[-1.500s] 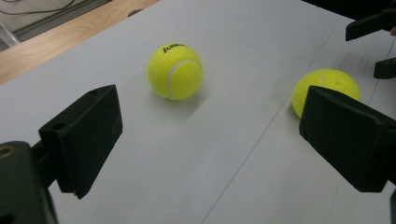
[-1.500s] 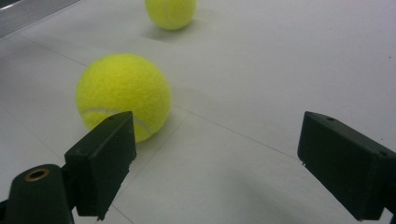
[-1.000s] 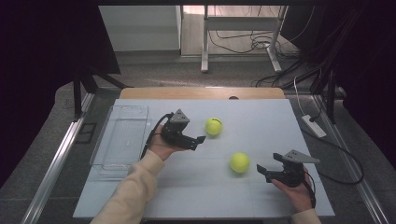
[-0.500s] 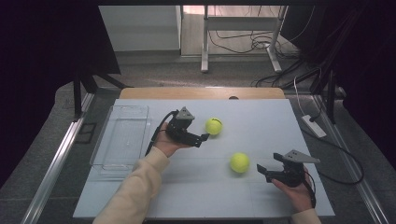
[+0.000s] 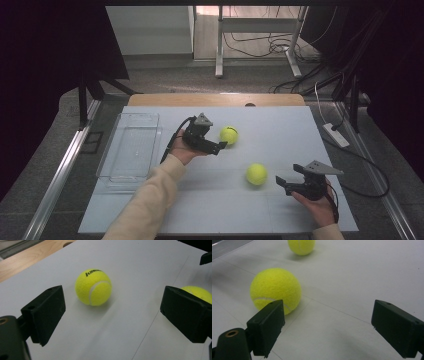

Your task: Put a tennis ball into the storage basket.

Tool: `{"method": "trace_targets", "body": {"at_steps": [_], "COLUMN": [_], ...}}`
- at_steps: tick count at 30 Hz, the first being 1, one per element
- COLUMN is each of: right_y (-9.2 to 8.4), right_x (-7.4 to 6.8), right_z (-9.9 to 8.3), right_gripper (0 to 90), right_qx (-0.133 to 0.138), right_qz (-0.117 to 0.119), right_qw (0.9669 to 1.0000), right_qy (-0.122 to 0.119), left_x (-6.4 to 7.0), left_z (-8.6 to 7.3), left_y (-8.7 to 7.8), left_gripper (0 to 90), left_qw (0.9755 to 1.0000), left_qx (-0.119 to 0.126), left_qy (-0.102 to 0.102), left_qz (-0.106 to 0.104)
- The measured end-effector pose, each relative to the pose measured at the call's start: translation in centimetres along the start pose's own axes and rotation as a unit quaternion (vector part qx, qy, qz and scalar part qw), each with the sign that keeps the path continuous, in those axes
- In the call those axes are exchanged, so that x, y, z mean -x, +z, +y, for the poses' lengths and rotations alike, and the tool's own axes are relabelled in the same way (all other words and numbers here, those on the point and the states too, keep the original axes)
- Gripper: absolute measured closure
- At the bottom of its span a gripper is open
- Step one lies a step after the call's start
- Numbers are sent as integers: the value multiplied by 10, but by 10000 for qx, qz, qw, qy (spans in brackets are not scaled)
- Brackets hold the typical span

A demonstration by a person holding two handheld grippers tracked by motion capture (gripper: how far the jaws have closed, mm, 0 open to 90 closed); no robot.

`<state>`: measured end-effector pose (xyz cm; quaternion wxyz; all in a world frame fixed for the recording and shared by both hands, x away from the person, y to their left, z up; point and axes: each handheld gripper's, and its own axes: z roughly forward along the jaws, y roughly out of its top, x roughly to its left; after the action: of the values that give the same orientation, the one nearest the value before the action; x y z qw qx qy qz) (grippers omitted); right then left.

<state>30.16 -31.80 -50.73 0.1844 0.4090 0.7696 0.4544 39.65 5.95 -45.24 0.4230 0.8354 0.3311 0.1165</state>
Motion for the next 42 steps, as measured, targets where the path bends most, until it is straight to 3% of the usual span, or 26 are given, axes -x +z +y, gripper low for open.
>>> {"method": "trace_targets", "body": {"at_steps": [11,30,42], "right_y": [0,0,0], "right_x": [0,0,0], "right_z": [0,0,0], "right_gripper": [117,117,117], "right_qx": [-4,-21,8], "right_qz": [-3,-16,0], "right_qw": [10000,10000,10000], "right_qy": [-2,-19,19], "left_x": [-5,-7,-11], "left_z": [3,6,12], "left_y": [7,16,33], "left_gripper": [73,74,75], "left_qw": [9999,9999,9997], "left_qx": [-17,-54,-171], "left_qy": [-117,-123,-160], "left_qz": [-60,-100,-121]}}
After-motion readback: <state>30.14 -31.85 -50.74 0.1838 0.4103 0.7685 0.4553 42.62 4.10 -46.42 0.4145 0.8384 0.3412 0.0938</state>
